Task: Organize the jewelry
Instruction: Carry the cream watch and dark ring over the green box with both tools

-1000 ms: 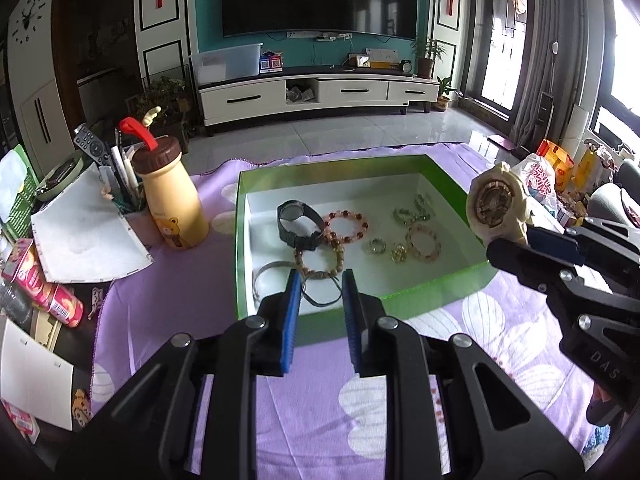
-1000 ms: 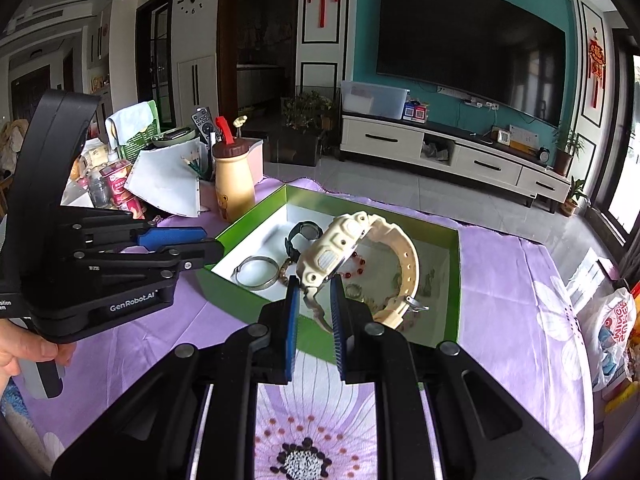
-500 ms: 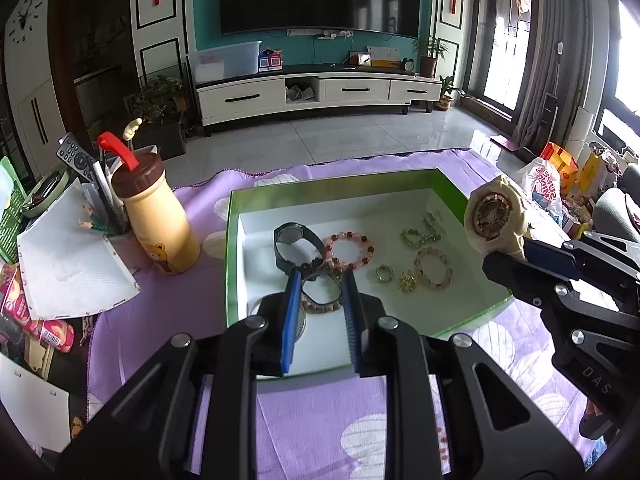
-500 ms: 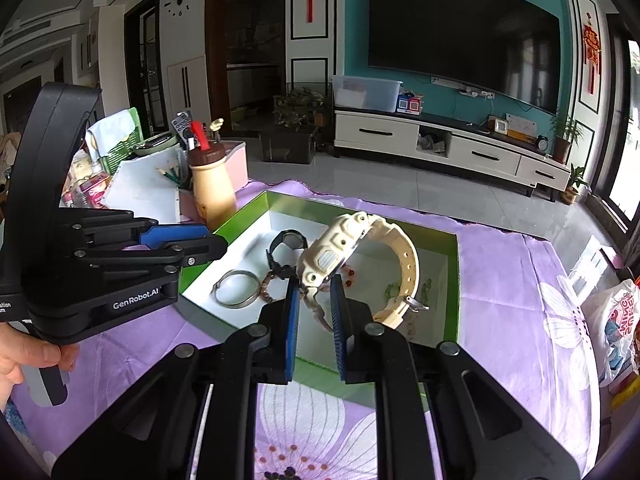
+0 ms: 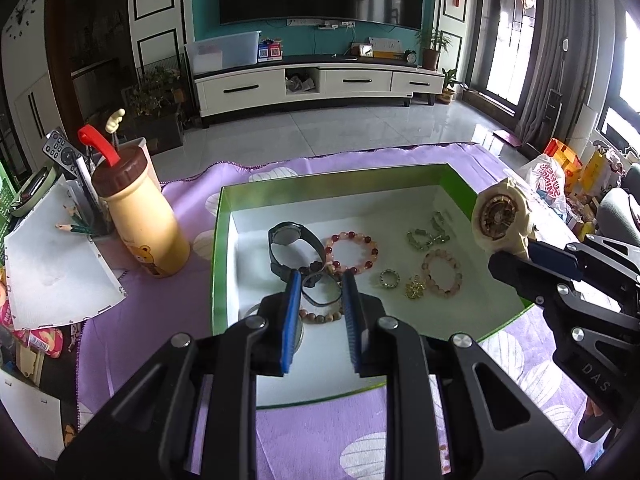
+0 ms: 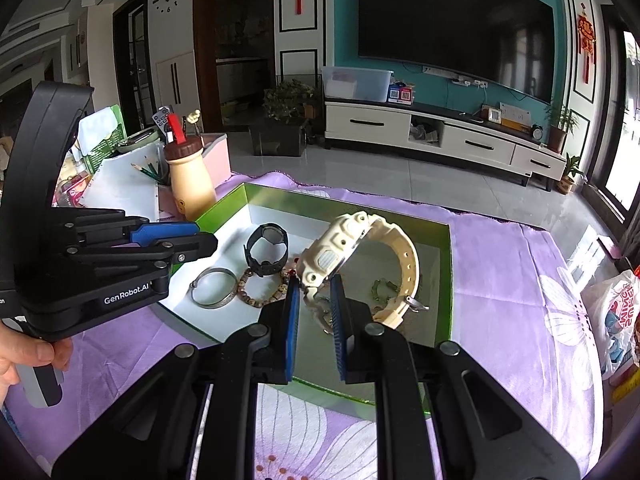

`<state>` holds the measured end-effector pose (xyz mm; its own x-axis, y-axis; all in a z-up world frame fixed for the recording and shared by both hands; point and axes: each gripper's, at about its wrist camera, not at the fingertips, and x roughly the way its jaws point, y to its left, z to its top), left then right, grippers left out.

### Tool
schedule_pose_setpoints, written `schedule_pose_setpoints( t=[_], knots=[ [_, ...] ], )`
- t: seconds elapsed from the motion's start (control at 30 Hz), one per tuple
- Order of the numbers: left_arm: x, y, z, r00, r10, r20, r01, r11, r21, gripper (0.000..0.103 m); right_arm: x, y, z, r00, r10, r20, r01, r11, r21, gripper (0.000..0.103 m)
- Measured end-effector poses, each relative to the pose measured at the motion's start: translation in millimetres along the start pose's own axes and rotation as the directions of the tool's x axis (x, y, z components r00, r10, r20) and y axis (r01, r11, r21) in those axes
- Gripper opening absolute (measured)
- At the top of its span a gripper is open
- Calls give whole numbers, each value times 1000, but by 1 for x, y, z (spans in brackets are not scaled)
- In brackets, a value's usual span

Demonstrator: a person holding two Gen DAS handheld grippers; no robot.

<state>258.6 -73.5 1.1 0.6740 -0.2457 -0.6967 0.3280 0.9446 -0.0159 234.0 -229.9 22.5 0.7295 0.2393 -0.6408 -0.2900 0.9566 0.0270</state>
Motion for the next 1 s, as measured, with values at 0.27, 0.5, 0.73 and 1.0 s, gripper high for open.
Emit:
schedule_pose_setpoints(
  t=[0.27, 0.5, 0.73, 1.0],
  knots=[
    [15, -3, 4, 1000, 6, -20, -6, 1000, 1, 21, 12, -2, 1, 1000, -6, -16, 6, 1000, -1, 15],
    [29, -5, 5, 999, 10, -47, -10, 1000, -1, 21, 22, -8, 0, 1000, -2, -29, 2, 1000, 11, 15],
    [43, -4, 6, 997, 13, -73, -14, 1000, -9, 21, 29, -13, -1, 999, 7, -39, -6, 1000, 21, 15],
    [58, -3, 9, 994, 14, -104, -16, 1000, -14, 21, 37, -16, 0, 998, 14, -54, -12, 999, 30, 15]
  ],
)
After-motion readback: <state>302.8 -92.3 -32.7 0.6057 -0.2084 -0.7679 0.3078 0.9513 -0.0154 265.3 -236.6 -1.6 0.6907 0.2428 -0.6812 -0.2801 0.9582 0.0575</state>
